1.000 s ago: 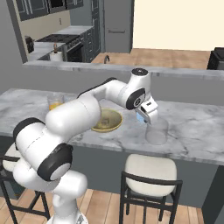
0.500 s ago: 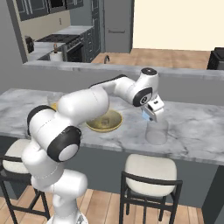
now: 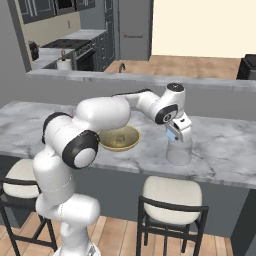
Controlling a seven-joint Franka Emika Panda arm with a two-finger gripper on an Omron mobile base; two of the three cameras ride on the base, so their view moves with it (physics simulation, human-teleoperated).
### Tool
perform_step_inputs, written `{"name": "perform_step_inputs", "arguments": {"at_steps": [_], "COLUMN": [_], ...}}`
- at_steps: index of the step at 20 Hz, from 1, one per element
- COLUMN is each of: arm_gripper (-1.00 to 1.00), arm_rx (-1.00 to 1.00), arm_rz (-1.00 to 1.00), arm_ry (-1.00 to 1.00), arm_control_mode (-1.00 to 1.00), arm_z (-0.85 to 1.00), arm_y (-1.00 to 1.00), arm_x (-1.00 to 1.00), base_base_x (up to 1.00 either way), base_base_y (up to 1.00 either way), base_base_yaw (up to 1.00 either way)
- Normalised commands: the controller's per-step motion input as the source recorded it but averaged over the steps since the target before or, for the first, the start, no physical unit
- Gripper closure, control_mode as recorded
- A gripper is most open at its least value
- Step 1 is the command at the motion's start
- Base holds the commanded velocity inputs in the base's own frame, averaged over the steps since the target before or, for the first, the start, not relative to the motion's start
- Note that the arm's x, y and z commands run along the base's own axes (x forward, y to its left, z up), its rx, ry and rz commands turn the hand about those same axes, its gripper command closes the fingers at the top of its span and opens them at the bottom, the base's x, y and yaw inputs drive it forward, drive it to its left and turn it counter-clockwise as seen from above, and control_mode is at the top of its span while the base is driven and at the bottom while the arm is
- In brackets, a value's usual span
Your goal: There are two ice cubes in the ice bowl. Place both ice cubes in the glass cup.
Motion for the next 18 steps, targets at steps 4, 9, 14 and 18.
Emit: {"name": "perform_step_inputs", "arguments": {"at_steps": [4, 9, 14, 18], "arm_gripper": [1.0, 1.0, 1.0, 1.0], "arm_rx": [0.0, 0.0, 0.0, 0.0], "arm_rz": [0.0, 0.0, 0.0, 0.0], "arm_ry": [0.0, 0.0, 0.0, 0.0], "arm_control_mode": [-1.0, -1.0, -1.0, -1.0], "arm_z": [-0.06, 0.0, -0.03, -0.07], "arm_y": [-0.19, -0.21, -0.14, -0.08], "arm_x": [0.25, 0.21, 0.24, 0.25], "base_base_x": [0.0, 0.0, 0.0, 0.0], "base_base_y": [0.0, 0.0, 0.0, 0.0], "base_base_yaw": [0.0, 0.0, 0.0, 0.0]}}
